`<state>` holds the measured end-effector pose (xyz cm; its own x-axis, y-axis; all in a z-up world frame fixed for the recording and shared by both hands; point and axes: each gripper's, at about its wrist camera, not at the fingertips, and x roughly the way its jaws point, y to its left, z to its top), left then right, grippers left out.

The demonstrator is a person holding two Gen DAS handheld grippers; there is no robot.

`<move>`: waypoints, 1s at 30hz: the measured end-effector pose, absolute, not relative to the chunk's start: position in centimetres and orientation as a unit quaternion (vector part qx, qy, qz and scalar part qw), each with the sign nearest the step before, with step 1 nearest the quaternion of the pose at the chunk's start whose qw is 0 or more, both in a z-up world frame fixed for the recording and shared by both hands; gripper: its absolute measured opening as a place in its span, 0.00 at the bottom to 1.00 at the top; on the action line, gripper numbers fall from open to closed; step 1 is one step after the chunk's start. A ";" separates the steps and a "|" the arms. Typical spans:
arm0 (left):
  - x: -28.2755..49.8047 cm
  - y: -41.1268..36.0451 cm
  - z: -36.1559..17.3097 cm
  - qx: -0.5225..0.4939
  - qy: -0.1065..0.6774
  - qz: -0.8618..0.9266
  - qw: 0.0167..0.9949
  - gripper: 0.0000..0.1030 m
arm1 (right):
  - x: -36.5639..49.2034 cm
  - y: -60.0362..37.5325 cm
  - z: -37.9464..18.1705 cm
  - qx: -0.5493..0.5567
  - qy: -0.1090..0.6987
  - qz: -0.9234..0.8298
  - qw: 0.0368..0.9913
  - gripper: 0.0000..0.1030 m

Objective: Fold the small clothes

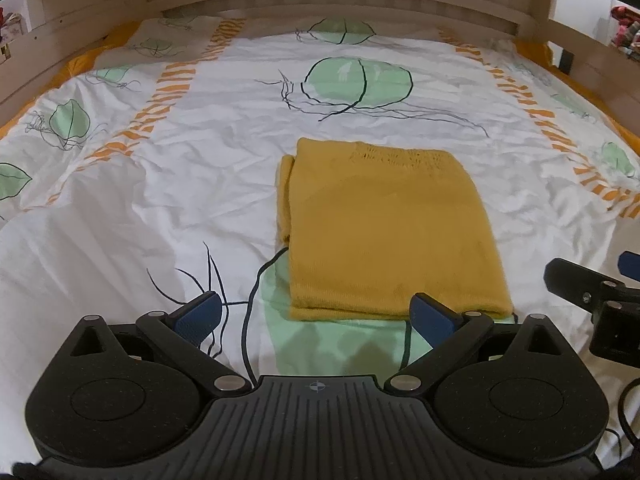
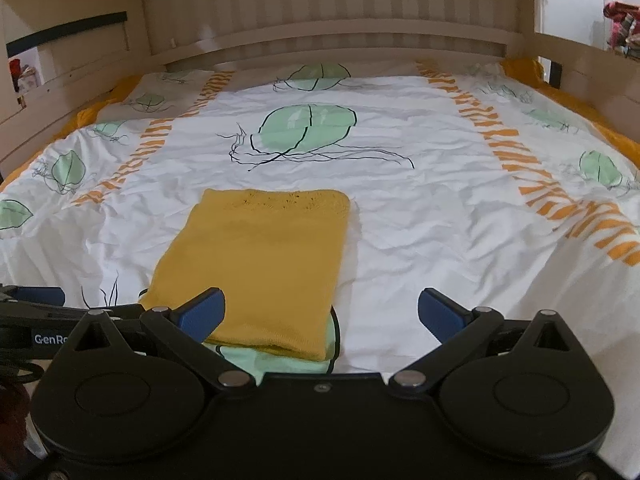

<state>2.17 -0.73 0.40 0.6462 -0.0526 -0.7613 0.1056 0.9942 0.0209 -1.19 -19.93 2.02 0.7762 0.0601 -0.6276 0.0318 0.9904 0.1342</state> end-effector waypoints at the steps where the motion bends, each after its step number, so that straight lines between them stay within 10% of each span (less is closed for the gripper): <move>1: 2.2 -0.7 0.4 0.031 0.419 -0.044 0.906 0.98 | -1.2 -19.9 2.0 0.071 0.335 0.009 0.939 0.99; 30: 3.4 -0.8 -0.9 0.024 0.453 -0.053 0.890 0.98 | 0.4 -21.1 0.4 0.126 0.375 0.029 0.918 0.99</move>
